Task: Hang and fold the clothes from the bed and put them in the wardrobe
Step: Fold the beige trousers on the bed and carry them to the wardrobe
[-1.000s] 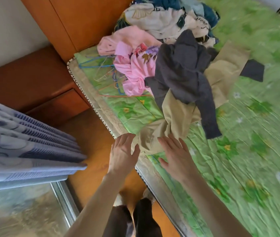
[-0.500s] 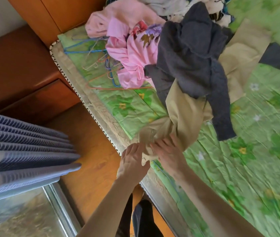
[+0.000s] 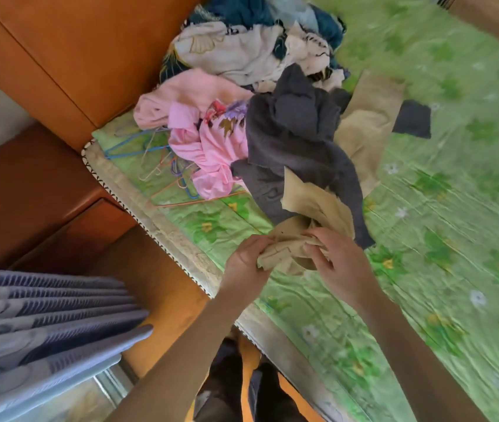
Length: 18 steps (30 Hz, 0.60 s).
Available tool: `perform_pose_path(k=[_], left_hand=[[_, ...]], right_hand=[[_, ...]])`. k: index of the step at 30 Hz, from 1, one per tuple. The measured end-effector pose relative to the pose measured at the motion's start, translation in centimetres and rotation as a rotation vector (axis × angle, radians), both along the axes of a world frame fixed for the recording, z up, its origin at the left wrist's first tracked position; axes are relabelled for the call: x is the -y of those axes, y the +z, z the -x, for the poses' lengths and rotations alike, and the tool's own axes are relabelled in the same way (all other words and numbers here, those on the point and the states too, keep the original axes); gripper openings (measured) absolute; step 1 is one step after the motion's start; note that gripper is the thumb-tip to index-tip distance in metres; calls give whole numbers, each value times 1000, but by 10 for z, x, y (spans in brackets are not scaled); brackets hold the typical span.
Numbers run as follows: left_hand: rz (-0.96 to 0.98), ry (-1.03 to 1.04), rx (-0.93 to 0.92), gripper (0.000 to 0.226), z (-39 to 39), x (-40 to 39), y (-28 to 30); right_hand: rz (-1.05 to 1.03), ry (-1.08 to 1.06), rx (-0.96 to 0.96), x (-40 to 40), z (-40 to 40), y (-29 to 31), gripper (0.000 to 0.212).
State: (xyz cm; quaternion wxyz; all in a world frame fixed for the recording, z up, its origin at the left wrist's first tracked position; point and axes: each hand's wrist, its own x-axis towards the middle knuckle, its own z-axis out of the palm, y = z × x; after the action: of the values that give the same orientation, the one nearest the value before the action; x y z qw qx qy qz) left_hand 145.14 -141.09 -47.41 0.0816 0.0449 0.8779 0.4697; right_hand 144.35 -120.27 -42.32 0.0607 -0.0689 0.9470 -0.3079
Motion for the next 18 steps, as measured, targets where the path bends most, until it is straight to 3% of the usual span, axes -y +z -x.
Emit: perform_pose_path(k=[5, 10, 14, 18], left_hand=[[-79, -105, -95, 32, 39, -12, 91], [-92, -249, -201, 19, 64, -27, 162], [-143, -339, -250, 12, 84, -30, 212], [-321, -274, -268, 11, 105, -33, 251]], right_hand=[[124, -107, -17, -21, 10, 83, 31], [-89, 58, -119, -25, 24, 161, 62], [-296, 44, -202, -23, 45, 215, 44], [-227, -26, -329, -27, 58, 265, 31]])
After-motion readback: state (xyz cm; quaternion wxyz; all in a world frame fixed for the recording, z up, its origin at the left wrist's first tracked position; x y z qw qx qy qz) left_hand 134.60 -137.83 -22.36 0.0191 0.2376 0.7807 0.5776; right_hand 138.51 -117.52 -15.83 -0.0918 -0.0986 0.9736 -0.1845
